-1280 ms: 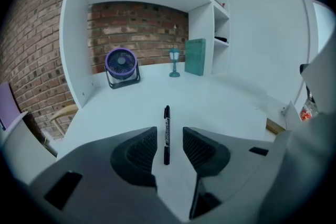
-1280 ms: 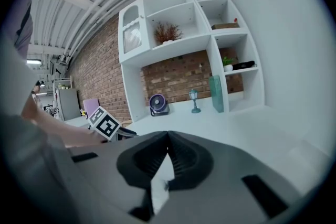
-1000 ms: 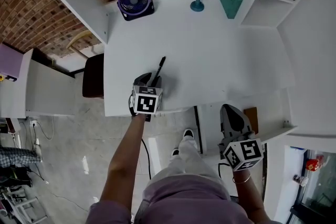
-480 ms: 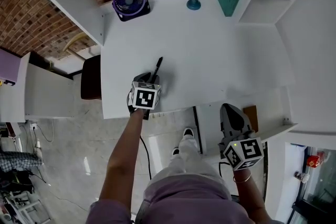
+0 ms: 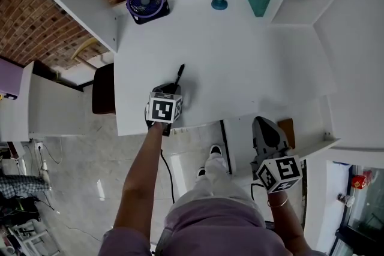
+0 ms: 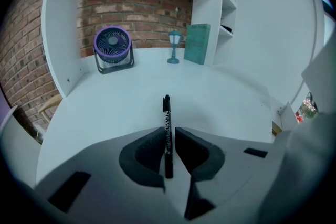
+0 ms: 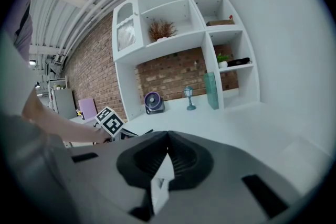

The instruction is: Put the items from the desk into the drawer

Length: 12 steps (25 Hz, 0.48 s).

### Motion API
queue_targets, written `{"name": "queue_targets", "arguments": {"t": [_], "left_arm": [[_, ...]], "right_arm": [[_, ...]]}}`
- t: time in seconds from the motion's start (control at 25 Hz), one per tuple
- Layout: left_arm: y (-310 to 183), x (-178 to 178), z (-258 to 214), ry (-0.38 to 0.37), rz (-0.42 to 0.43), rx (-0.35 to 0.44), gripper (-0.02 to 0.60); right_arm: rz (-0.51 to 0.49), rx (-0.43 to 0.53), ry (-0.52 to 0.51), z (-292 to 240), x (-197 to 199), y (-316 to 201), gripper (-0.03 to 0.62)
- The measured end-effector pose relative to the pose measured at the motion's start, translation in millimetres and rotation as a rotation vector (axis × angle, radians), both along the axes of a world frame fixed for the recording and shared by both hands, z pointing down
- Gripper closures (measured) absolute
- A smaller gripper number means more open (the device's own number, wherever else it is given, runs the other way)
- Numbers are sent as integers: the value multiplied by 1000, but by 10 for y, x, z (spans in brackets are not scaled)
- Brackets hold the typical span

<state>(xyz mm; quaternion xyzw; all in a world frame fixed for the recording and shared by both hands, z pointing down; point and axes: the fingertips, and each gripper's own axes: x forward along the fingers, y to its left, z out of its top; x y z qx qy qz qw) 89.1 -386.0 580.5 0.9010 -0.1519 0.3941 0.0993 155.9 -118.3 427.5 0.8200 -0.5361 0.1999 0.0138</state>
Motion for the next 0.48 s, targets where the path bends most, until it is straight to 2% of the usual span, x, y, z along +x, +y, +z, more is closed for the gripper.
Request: {"name": "queue_targets", "arguments": {"t": [0.48], "left_arm": [[88, -9, -59, 10, 9, 33, 545]], "right_arm": [[4, 1, 3, -39, -39, 82, 589]]}}
